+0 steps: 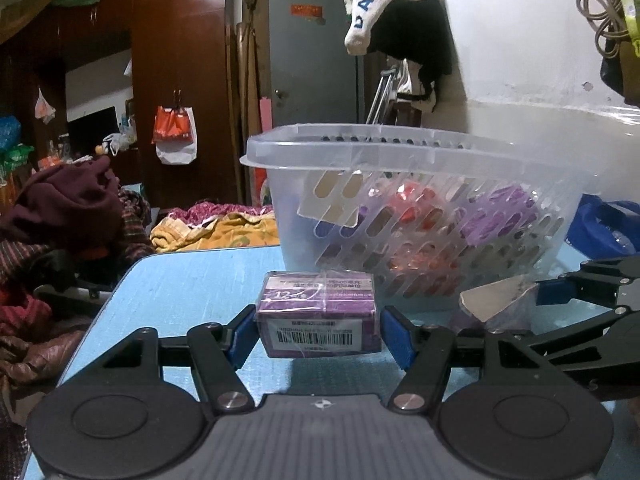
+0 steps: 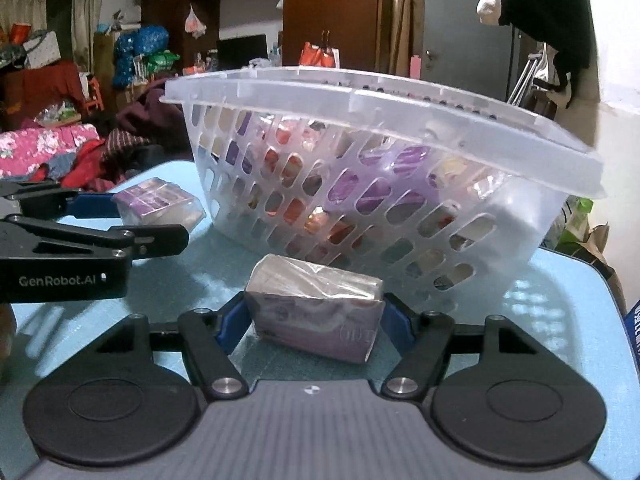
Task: Organize objects
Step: 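Carry both held items over the white basket and open both grippers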
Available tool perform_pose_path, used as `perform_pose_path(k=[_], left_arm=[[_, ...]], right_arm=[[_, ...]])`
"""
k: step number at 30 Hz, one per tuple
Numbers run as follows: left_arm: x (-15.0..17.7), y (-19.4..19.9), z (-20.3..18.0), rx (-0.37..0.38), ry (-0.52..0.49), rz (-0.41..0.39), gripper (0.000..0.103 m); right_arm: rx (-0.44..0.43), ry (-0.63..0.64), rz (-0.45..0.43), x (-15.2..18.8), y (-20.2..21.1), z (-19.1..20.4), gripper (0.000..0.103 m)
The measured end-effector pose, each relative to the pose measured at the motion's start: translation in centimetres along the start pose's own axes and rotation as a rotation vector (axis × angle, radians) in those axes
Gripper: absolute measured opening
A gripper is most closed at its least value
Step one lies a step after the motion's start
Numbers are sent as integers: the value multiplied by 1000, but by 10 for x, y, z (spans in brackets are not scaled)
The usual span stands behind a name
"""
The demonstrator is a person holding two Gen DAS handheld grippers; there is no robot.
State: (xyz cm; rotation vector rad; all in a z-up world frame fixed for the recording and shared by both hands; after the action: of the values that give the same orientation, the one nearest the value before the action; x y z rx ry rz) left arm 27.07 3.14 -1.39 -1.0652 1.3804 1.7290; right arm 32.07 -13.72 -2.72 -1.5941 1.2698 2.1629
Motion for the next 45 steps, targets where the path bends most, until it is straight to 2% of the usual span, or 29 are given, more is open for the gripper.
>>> perform_pose_path(k=[6, 13, 16, 19, 21, 24, 27, 32, 34, 35, 36, 37, 40, 43, 45], left_arm=[[-4, 20, 0, 7, 14, -85, 69], [-20, 63, 5, 44, 70, -213, 69], [-50, 79, 5, 90, 77, -261, 69], [-95, 82, 3, 91, 60, -293, 69], [-125, 75, 2, 87, 61, -289, 69], [-156, 56, -1, 72, 65, -274, 69], [-168, 26, -9, 72, 68, -219, 69], [-167, -24, -21, 58, 62, -133, 69], [-164, -36, -20, 78, 90, -116, 71], [-161, -39, -19, 83, 99, -117, 76], [-158, -42, -16, 78, 105, -112, 92], [-155, -46, -14, 73, 112, -97, 101], [-144, -50, -10, 79, 132, -60, 101], [-140, -43, 0, 58, 141, -91, 101], [-138, -31, 4, 75, 149, -122, 101]], right_arm=[[53, 96, -102, 1, 35, 8, 72], [44, 128, -329, -10, 110, 13, 72], [81, 148, -405, -36, 130, 10, 72], [88, 150, -475, -76, 139, 5, 72], [127, 174, -515, -105, 137, -1, 72], [176, 183, -468, -134, 114, -20, 72], [187, 176, -393, -149, 82, -40, 72], [178, 128, -320, -152, 45, -63, 72], [188, 118, -294, -146, 38, -68, 73], [194, 110, -291, -145, 35, -71, 79], [202, 100, -298, -140, 40, -70, 99], [210, 87, -314, -136, 45, -71, 103], [169, 55, -358, -132, 58, -72, 103], [166, 23, -342, -131, 61, -77, 103], [163, 14, -309, -126, 66, -74, 103]])
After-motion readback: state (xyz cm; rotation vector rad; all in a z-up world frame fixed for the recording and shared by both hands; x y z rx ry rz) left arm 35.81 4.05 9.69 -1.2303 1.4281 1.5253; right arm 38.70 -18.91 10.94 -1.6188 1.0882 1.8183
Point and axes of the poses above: each gripper's, at about its wrist camera, not at the fingertips, and y roughly against the way its jaws point, z to its left, x to its underside, the point moved 9 cm from there along -y, roughly the way its jaws point, and after that the axes turned 11 degrees about -x, right-handed, at the moved point
